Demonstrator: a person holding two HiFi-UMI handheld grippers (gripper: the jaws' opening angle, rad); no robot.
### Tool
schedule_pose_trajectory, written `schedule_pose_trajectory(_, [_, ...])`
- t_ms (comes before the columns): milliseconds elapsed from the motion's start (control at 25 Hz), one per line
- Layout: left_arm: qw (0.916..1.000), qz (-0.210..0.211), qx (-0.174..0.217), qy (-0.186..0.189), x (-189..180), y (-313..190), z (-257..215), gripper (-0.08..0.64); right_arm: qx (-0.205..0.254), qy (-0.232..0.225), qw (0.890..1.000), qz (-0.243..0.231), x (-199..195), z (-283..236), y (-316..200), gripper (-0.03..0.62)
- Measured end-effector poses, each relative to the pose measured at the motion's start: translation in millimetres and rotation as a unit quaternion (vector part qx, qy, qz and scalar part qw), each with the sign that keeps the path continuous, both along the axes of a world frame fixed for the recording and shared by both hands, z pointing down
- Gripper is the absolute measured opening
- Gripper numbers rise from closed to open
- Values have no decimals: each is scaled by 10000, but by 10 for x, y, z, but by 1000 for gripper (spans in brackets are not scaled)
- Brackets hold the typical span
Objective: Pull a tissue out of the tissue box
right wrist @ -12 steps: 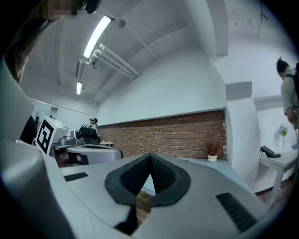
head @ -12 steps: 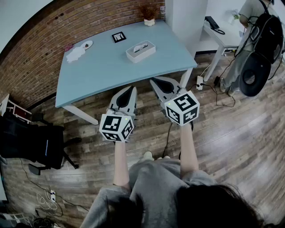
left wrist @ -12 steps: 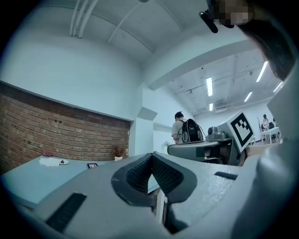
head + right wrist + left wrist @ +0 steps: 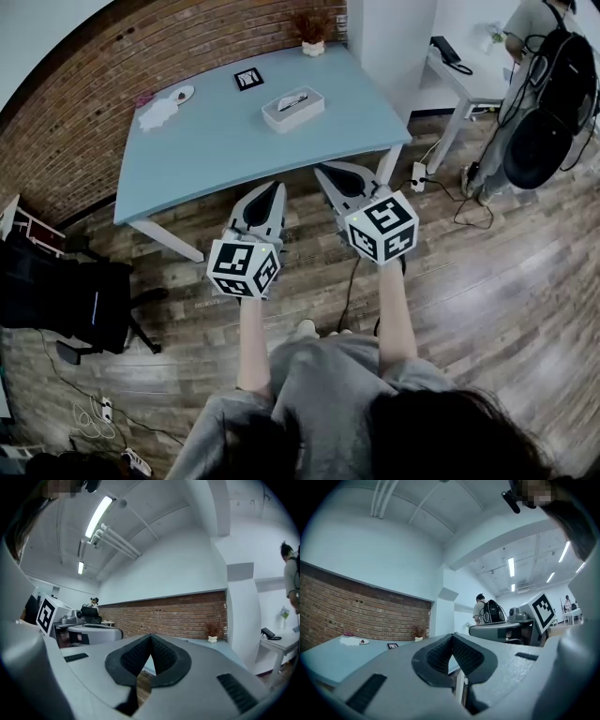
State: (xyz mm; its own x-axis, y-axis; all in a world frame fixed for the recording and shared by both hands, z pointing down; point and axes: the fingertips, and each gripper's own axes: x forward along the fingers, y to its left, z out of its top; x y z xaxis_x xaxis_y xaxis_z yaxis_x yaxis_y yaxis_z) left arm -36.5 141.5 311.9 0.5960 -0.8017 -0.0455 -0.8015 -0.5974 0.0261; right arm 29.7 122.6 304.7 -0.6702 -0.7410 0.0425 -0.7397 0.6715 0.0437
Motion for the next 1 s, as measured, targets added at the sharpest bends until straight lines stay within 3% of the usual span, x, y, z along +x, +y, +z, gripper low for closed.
schedule_pose_trajectory(280, [9996, -200, -214, 37, 138, 98, 152, 3, -142, -165, 9998, -6, 246, 94, 12, -2])
schedule_pose_trajectory(480, [9988, -304, -371, 43, 104, -4, 260, 3, -219, -132, 9996, -124, 211, 187, -62, -2])
schedule_pose_trajectory(1000, [9993, -149, -342, 31, -18, -1134, 270, 3, -250, -117, 9996, 112, 152, 249, -1149, -2])
